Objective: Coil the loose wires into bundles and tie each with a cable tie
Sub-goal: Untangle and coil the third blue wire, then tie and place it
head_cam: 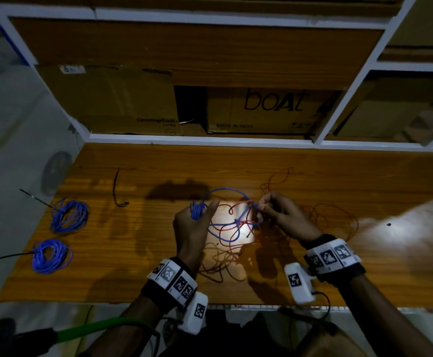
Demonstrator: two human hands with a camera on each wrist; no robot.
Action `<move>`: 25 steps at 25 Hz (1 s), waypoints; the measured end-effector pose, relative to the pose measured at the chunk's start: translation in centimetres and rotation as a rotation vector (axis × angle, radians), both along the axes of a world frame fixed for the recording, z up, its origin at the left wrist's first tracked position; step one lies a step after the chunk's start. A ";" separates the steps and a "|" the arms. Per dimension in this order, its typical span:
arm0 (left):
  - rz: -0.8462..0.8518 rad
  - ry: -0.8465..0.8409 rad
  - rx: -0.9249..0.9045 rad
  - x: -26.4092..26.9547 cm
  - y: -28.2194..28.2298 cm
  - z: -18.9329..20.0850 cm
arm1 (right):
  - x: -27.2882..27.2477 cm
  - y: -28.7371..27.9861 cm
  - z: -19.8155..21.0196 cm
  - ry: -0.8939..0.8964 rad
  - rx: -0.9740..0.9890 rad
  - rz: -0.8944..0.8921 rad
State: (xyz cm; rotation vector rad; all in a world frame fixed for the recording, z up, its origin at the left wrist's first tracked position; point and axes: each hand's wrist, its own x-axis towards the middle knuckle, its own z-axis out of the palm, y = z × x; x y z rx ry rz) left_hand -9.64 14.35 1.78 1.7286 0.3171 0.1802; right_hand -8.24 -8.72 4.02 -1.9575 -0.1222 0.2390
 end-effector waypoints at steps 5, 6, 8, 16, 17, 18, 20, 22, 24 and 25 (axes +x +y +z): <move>-0.040 -0.042 0.186 -0.2 0.1 0.0 | 0.5 1.7 0.5 0.116 -0.166 0.131; -0.042 -0.043 0.205 -0.3 0.1 0.0 | 0.6 1.7 0.4 0.091 -0.226 0.159; -0.054 -0.034 0.250 -0.2 0.3 0.2 | 0.8 1.6 0.1 -0.127 -0.503 0.138; -0.141 -0.032 0.509 -0.3 1.5 -0.3 | 3.6 0.4 3.0 0.047 0.022 -0.186; -0.144 -0.025 0.561 -0.3 1.9 -0.3 | 4.0 -0.5 3.9 0.156 0.176 -0.263; -0.147 -0.023 0.600 -0.4 2.3 -0.4 | 4.3 -1.8 4.8 0.247 0.321 -0.330; -0.166 -0.040 0.610 -0.5 3.0 -0.7 | 4.5 -4.7 6.5 0.393 0.643 -0.367; -0.180 -0.056 0.514 -0.5 3.2 -1.0 | 4.1 -6.4 7.2 0.478 0.871 -0.356; -0.170 -0.027 0.359 -0.1 2.8 -1.1 | 3.6 -6.9 6.6 0.491 0.955 -0.390; -0.187 -0.003 0.269 0.2 2.6 -1.3 | 3.4 -6.9 6.1 0.484 0.979 -0.402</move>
